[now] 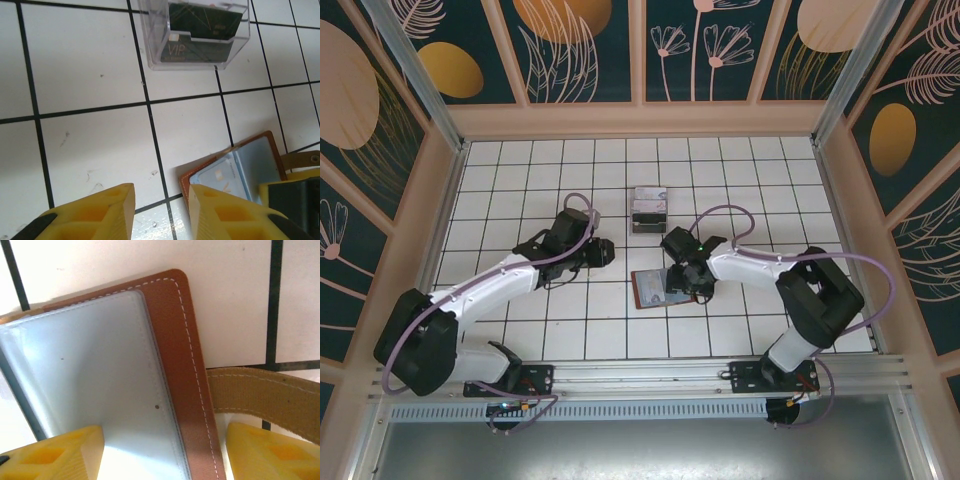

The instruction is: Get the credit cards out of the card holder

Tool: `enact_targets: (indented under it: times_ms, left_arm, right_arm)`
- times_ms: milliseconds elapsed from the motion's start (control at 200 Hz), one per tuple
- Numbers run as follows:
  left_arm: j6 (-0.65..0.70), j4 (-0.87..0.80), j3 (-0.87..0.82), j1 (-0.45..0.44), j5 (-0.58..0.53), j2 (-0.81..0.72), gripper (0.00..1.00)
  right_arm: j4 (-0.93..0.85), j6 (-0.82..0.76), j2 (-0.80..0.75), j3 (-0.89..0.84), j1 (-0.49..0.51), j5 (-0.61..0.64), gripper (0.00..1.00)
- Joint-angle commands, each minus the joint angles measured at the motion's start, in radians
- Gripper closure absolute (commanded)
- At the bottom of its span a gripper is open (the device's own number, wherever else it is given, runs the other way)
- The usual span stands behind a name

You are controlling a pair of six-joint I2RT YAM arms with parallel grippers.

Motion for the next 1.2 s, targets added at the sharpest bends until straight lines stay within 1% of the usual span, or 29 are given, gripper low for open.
enact_targets:
  times_ms: [0,80,105,305,520,586,801,901,1016,1061,1131,1191]
  left_arm:
    - [-0.016,-0.012,0.026,0.004,0.056,0.025,0.65]
    - [-0.015,-0.013,0.036,0.003,0.09,0.043,0.66]
    - [-0.017,-0.012,0.038,0.003,0.098,0.046,0.66]
    - [-0.017,-0.015,0.04,0.0,0.164,0.07,0.67]
    - [-0.038,-0.007,0.013,-0.037,0.173,0.085,0.68]
    - [-0.036,-0.024,0.018,-0.056,0.162,0.098,0.67]
    - [-0.035,-0.106,0.03,-0.109,0.038,0.134,0.68]
    - [-0.04,-0.105,0.012,-0.113,0.025,0.127,0.68]
    - [-0.035,-0.104,0.005,-0.115,0.035,0.137,0.68]
    - [-0.032,-0.103,0.005,-0.117,0.038,0.146,0.69]
    - [-0.025,-0.102,0.011,-0.121,0.037,0.161,0.69]
    - [-0.022,-0.102,0.013,-0.124,0.037,0.175,0.69]
  right_arm:
    - [0.043,-0.025,-0.032,-0.04,-0.016,-0.021,0.37]
    - [0.055,-0.027,-0.042,-0.047,-0.018,-0.022,0.4]
    - [0.057,-0.028,-0.045,-0.046,-0.018,-0.049,0.4]
    - [0.073,0.011,-0.041,-0.042,-0.01,-0.088,0.46]
    - [0.061,0.068,-0.002,0.014,0.044,-0.084,0.49]
    - [0.052,0.09,0.017,0.037,0.059,-0.079,0.51]
    - [0.037,0.17,0.055,0.087,0.11,-0.07,0.53]
    - [0.024,0.198,0.058,0.09,0.12,-0.067,0.53]
    - [0.011,0.205,0.045,0.092,0.124,-0.061,0.51]
    - [-0.002,0.204,0.037,0.098,0.124,-0.046,0.49]
    - [-0.03,0.198,0.028,0.115,0.122,-0.03,0.48]
    - [-0.046,0.193,0.02,0.128,0.121,0.009,0.47]
